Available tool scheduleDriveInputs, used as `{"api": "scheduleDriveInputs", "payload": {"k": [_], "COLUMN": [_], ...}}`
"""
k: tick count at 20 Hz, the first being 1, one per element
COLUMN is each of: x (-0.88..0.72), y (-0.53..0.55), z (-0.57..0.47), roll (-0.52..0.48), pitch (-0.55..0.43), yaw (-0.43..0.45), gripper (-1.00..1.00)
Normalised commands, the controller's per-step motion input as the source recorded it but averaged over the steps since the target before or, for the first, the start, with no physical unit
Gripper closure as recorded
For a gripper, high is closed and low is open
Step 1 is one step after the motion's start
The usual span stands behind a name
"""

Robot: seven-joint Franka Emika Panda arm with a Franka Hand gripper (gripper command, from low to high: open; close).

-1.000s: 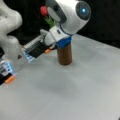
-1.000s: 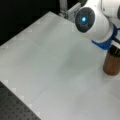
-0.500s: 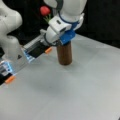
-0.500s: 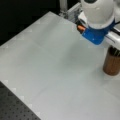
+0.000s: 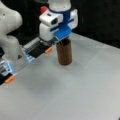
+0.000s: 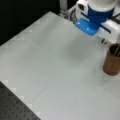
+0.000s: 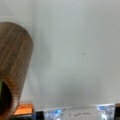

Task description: Flower insertion into a vase

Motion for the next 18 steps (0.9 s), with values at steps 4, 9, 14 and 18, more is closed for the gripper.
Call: {"api": "scheduleDriveInputs", "payload": {"k": [4,9,14,18], "x": [0.05,0.07,0.13,0.17], "y": [-0.68,-0.51,-0.14,-0.01], "z": [-0.09,-0.03,-0.01,0.03], "roll": [-0.003,-0.055,-0.095,-0.094], "pitch": [-0.173,-0.048,0.010,0.022], "yaw": [0.180,0.077,0.046,0.127], "gripper": [-1.00,-1.00,-1.00,-1.00]}}
